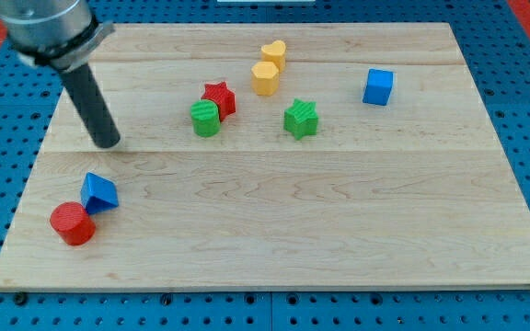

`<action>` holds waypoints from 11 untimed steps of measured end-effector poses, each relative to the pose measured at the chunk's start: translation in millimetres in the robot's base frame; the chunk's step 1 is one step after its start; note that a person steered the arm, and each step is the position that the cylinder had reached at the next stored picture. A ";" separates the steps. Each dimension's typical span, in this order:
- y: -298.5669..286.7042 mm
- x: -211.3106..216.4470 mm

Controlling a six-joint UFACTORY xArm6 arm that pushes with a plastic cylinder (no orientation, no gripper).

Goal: Move the red star in between the green blocks

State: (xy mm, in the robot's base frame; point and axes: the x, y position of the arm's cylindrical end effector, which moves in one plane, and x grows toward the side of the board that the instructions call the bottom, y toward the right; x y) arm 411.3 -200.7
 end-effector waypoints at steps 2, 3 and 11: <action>96.0 -72.0; 151.3 -72.1; 168.5 -45.3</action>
